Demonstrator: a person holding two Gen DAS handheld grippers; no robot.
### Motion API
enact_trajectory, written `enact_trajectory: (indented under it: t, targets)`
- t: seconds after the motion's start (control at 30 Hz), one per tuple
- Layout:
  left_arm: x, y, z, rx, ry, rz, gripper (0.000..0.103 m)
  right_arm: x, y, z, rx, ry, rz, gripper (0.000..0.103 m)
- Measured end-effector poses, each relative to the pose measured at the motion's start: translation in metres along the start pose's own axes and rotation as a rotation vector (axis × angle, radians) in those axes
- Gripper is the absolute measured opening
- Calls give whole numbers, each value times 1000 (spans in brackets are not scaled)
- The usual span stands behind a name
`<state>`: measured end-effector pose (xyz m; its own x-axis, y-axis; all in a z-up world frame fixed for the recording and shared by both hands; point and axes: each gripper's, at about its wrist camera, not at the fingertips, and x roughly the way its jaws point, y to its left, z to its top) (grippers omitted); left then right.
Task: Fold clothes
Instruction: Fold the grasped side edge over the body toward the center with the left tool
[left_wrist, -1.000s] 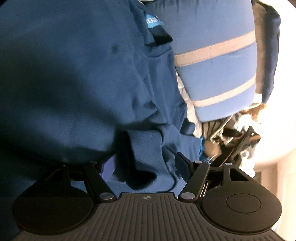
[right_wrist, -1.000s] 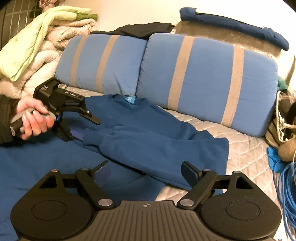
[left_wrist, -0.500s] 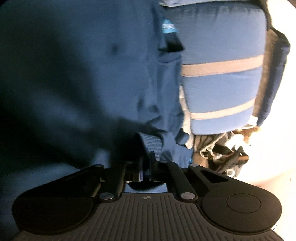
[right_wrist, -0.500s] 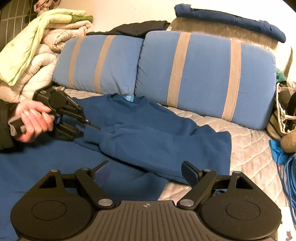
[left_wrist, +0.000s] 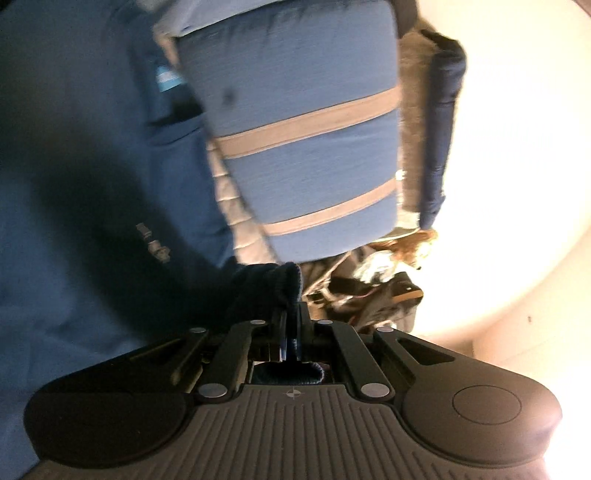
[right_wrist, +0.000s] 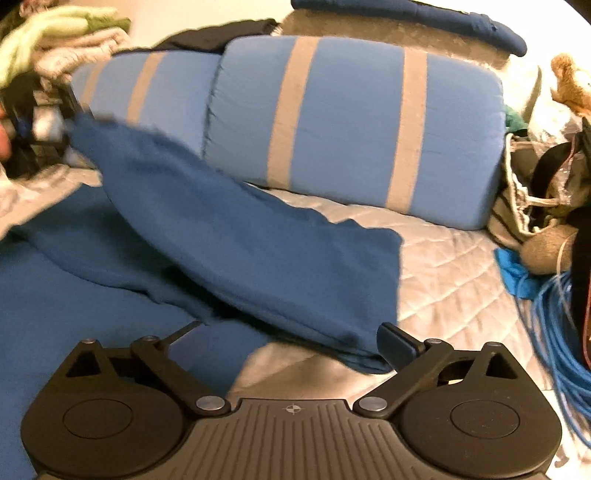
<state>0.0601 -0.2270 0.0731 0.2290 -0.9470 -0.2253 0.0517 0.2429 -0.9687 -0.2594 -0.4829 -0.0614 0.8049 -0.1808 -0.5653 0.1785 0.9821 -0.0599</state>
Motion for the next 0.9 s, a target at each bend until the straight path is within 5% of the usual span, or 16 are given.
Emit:
enact_trajectory:
  t: [0.33,0.67,0.73,0.9]
  targets:
    - [-29,-38,12,32,-66,-88,4,41,-32,4,242,44,-63,97]
    - [-93,-42,34,47,-176,-90,4,63,-21,6,201,76,-49,81]
    - [-110,-40,39,51,-201,-83,4,65,-15,8,187,74,-38,75]
    - [-153,-30,47,56,-259,-37,4,69,4,14,112,62,-20,39]
